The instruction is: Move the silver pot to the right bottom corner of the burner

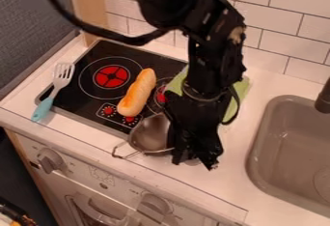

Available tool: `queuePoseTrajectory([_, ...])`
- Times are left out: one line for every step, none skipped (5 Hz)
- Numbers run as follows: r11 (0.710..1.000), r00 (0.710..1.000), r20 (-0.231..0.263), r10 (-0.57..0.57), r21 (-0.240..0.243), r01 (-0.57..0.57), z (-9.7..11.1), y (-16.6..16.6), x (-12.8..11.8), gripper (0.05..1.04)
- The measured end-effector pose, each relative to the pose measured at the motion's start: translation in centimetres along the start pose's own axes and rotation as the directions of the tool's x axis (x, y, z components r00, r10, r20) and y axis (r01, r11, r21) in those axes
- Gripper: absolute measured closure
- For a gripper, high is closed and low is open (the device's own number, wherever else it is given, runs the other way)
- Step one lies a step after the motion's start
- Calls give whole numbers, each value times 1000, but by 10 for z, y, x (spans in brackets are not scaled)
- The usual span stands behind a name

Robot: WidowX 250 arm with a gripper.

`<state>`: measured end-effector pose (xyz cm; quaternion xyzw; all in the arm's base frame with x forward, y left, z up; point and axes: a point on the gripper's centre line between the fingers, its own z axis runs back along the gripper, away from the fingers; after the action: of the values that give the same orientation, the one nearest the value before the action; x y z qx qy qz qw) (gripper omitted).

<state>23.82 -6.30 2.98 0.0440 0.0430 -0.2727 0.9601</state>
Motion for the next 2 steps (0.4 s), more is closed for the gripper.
queuePoseTrajectory([1000, 1000, -25, 6, -13, -7, -11, 1, 1, 790])
queuePoseTrajectory([999, 999, -36, 11, -50, -13, -13, 0, -2, 497])
